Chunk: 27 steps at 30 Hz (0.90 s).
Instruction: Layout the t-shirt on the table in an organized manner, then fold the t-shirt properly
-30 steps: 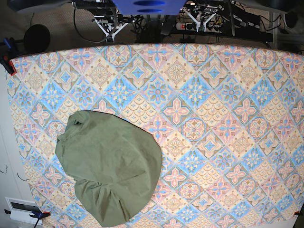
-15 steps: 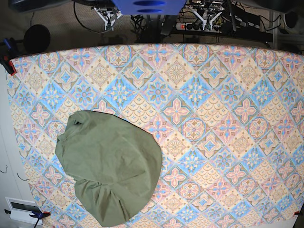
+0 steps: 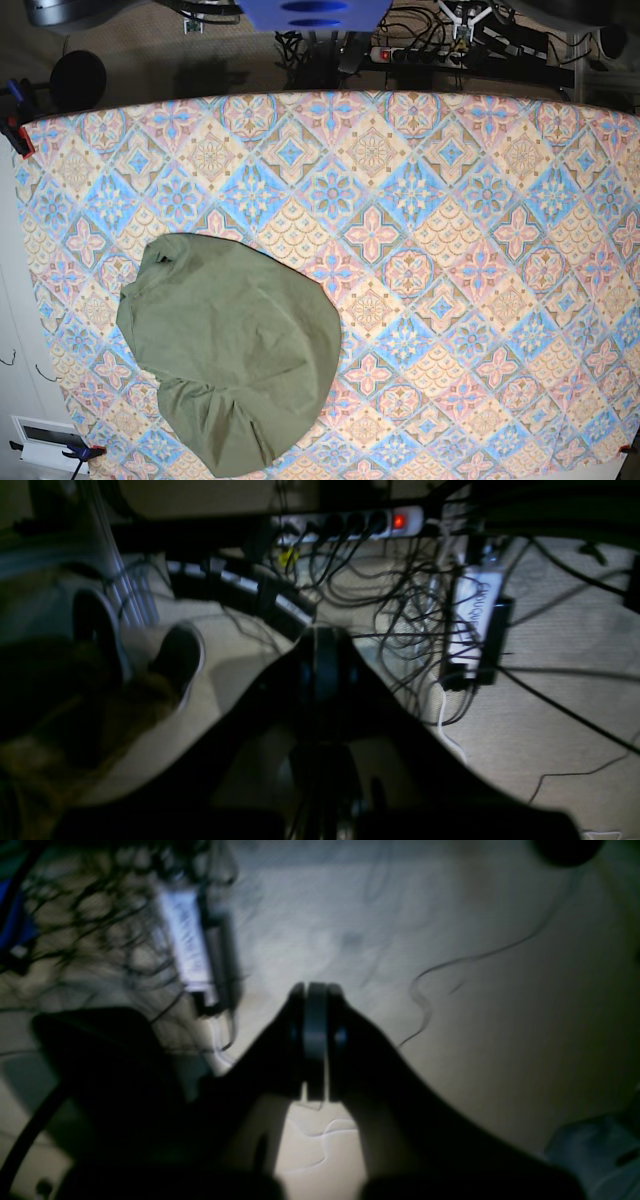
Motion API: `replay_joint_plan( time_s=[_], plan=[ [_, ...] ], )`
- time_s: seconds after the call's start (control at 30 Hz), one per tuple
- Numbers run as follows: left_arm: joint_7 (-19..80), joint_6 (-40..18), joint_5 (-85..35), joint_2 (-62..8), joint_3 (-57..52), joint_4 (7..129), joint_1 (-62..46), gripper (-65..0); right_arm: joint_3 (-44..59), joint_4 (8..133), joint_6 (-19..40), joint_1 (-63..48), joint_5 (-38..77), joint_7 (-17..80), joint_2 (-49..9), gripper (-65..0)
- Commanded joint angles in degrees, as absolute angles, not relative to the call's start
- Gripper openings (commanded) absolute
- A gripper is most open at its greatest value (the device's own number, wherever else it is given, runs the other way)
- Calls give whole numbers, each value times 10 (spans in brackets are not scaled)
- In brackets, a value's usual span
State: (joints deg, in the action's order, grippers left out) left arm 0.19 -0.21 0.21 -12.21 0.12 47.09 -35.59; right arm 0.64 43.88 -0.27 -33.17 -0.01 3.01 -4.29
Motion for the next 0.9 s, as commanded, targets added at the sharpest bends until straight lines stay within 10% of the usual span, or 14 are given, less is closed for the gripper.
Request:
replay_joint_plan(
  time_s=[0.0, 0.87],
  plan=[
    [0, 2, 0, -136, 0, 506, -388, -650, 22, 461, -2, -354, 0, 29, -45, -650],
    [99, 4, -58, -215, -25, 1154, -656, -650, 238, 1122, -2, -589, 0, 175, -48, -650]
  ],
)
